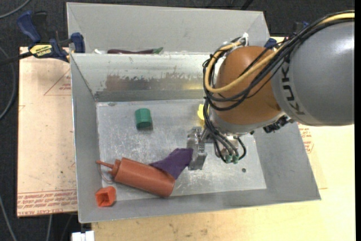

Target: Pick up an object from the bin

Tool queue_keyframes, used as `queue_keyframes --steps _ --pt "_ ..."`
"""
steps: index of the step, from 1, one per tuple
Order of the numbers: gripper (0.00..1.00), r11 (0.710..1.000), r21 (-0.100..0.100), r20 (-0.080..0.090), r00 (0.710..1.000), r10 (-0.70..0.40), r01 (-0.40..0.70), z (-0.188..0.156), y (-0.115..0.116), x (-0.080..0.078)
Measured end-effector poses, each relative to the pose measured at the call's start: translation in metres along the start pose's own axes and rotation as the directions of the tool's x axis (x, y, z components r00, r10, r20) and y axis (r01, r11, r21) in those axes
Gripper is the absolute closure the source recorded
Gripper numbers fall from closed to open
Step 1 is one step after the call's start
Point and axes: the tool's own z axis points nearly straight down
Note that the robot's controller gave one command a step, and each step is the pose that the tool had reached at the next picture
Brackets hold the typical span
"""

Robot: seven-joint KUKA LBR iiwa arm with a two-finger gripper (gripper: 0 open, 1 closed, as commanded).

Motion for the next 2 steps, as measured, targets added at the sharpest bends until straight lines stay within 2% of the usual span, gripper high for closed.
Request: queue_keyframes --steps 1,2 --pt "1.0 1.0 0.001 -0.004 1.0 -0.017 0.017 -0.056 -0.01 -0.002" --pt "1.0 1.0 -0.001 0.003 1.0 -0.019 0.019 -0.152 -0.022 0.005"
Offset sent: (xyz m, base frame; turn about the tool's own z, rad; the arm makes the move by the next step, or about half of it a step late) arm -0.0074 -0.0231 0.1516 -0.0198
